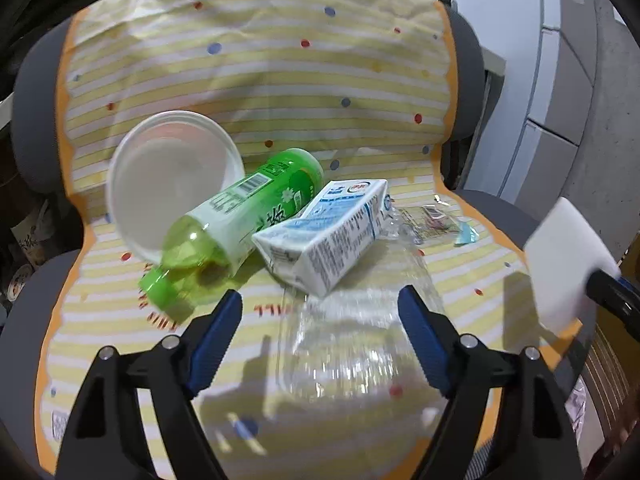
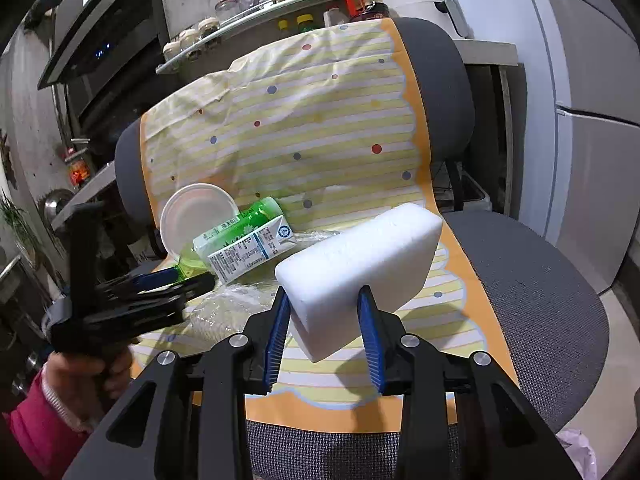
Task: Collect trash
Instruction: 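Grasp the white foam block with the right tool, then grasp the white milk carton with the left tool while right holds the foam block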
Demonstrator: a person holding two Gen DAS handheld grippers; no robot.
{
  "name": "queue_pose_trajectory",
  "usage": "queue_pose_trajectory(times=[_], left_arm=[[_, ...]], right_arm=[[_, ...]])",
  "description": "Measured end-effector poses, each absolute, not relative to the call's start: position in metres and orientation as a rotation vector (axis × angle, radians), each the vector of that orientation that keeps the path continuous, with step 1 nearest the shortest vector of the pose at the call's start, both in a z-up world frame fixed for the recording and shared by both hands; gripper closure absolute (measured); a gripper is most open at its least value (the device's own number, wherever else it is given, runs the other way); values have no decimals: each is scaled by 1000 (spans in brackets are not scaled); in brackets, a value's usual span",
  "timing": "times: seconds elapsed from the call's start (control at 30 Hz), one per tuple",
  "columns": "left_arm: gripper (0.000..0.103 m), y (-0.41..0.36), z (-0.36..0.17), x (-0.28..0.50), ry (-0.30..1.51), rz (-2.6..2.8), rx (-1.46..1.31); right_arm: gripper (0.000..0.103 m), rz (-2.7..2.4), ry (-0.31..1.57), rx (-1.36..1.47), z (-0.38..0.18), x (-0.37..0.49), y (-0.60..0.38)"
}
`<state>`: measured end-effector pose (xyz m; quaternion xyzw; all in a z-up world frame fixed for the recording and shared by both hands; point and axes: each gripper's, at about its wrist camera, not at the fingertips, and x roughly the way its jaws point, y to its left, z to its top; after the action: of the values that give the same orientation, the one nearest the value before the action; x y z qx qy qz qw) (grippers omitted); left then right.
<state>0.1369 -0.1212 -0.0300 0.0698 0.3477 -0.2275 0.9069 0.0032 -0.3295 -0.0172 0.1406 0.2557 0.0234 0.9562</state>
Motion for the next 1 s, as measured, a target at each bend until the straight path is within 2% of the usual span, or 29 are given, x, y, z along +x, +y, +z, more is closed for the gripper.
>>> queue_pose_trajectory(times=[0.07, 0.27, 0.33, 0.43, 0.53, 0.63, 0.67, 0.7, 0.73, 1.0], left_arm=[[19, -129, -35, 152, 746, -474, 145], [19, -137, -50, 186, 837, -497, 116], [28, -138, -51, 187, 844, -517, 110], [53, -142, -47, 178, 831, -579, 99], [62, -153, -44, 166, 823, -698, 108], [62, -164, -39, 154, 779, -715, 164], [50, -164, -38, 153, 767, -692, 173], [24, -162, -36, 153, 753, -653, 176], [9, -161, -34, 155, 736, -618, 165], [7, -153, -42, 195, 794, -588, 124]], right_arm=[[67, 50, 520, 294, -18, 5, -333], [66, 47, 525, 332, -23, 9, -344], [66, 44, 525, 337, -24, 9, -347], [66, 38, 529, 346, -26, 9, -349], [66, 31, 531, 345, -26, 9, -350], [66, 26, 526, 343, -25, 6, -349], [65, 25, 524, 341, -24, 5, -349], [65, 24, 523, 340, -24, 4, -349], [65, 23, 521, 338, -23, 3, -349], [65, 26, 530, 350, -26, 7, -353]])
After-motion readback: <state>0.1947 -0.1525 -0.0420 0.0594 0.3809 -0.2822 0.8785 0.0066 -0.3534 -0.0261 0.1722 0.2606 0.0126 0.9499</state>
